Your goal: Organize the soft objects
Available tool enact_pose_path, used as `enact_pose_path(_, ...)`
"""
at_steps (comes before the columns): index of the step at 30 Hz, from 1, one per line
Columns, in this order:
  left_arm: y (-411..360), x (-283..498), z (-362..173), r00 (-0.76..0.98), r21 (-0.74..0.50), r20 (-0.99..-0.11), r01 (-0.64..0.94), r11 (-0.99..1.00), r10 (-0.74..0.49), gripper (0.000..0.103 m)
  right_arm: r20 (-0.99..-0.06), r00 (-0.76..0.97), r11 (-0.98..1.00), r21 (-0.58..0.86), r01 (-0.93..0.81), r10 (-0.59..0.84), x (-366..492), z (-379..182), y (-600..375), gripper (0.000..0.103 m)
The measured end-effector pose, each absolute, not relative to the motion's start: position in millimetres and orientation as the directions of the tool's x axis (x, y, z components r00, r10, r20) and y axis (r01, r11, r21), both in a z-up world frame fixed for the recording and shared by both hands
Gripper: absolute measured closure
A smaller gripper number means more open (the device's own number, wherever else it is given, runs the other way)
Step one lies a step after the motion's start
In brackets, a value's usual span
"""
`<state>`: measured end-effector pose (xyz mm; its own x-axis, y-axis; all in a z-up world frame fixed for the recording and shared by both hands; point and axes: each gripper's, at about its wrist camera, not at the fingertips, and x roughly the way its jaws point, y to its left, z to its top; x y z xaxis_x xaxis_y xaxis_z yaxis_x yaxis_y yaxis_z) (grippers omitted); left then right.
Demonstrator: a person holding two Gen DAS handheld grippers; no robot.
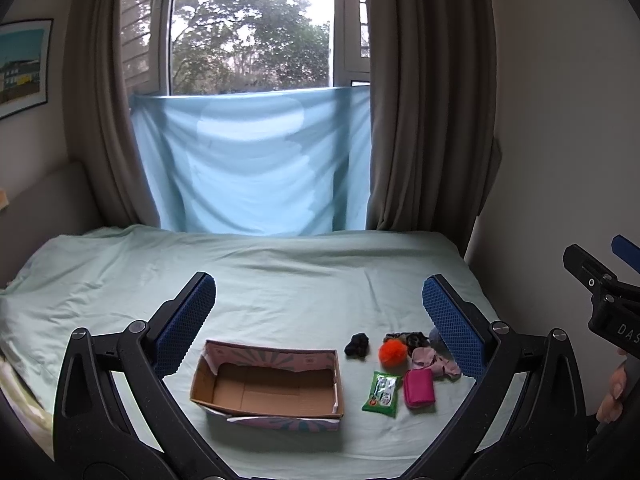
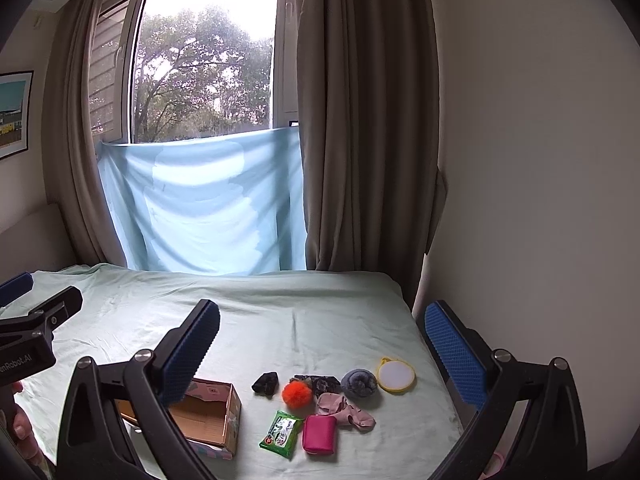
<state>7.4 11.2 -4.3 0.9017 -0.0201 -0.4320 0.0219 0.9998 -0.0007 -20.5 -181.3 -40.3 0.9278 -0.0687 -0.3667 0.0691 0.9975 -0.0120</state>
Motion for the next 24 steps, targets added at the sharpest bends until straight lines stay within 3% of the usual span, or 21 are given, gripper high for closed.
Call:
enact_pose_path(16,28.1,9.9,-6.5,0.894,0.009,-0.448,0.008,1.0,-0.003,0.0,-0.364,0.929,0.997,-0.005,0.074,-0.071,-16.2,-42.3,-173.0,0.0)
enact_pose_path(24,34.8,37.4,-21.6,0.846,-0.01,-0.529,0.063,0.998,-0.059,0.0,-0.42,0.899,0.989,0.013,0.145,-0.126,-1.8,-56.6,-180.5,0.0)
